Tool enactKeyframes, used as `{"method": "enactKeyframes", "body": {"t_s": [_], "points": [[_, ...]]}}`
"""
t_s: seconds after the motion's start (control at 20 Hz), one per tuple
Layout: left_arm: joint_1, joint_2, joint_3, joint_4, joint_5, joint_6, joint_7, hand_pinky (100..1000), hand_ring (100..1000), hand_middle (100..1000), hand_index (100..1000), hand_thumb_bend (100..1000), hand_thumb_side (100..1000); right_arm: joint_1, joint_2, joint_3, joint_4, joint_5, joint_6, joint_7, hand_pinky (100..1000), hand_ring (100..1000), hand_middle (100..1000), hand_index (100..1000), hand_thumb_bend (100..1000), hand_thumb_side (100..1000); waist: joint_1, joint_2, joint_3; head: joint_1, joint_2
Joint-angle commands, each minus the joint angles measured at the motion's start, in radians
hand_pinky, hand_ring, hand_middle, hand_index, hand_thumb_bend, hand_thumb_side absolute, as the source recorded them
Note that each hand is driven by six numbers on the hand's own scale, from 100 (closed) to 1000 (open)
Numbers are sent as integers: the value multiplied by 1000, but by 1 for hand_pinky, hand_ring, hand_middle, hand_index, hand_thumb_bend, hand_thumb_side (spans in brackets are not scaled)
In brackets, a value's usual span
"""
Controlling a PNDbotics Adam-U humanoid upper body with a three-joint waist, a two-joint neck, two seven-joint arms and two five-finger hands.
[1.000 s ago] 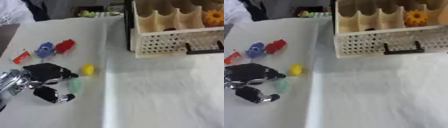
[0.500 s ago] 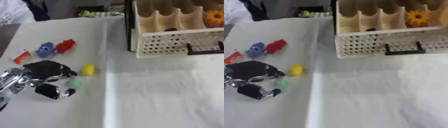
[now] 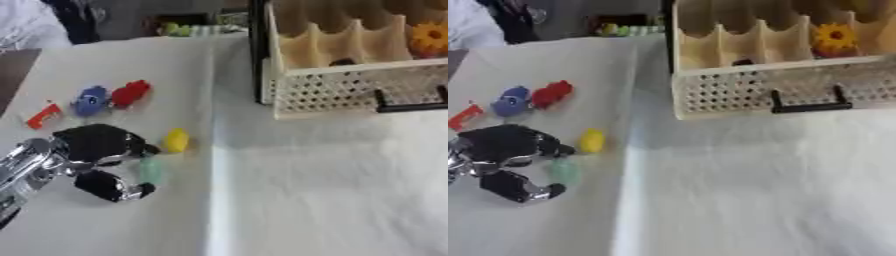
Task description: Pick up objects from table and place into drawer.
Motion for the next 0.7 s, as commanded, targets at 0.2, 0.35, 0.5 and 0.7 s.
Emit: {"method": "enactKeyframes", "body": {"t_s": [0.2,0.35,0.5,0.7], "points": [[-10,9,0,7,-25,-6,-2,544,699,683,932,359,1000,0,-10,-8,-10,-14,8,-1,578,502,278,656,342,920,0,-15,-1,4,-6],[-13,5,-2,11,-35,-2,12,523,663,645,901,361,1000,-1,-7,-7,-10,-17,11,2,579,502,276,656,340,920,0,-14,-1,4,-9],[-13,2,-4,16,-46,1,26,495,611,594,874,347,1000,0,-5,-9,-10,-18,11,4,580,502,275,655,338,921,-1,-14,-2,5,-10],[-13,2,-6,13,-57,1,48,452,566,559,834,336,954,2,-4,-11,-10,-18,11,3,581,502,276,655,337,920,-2,-15,-1,5,-7]]}}
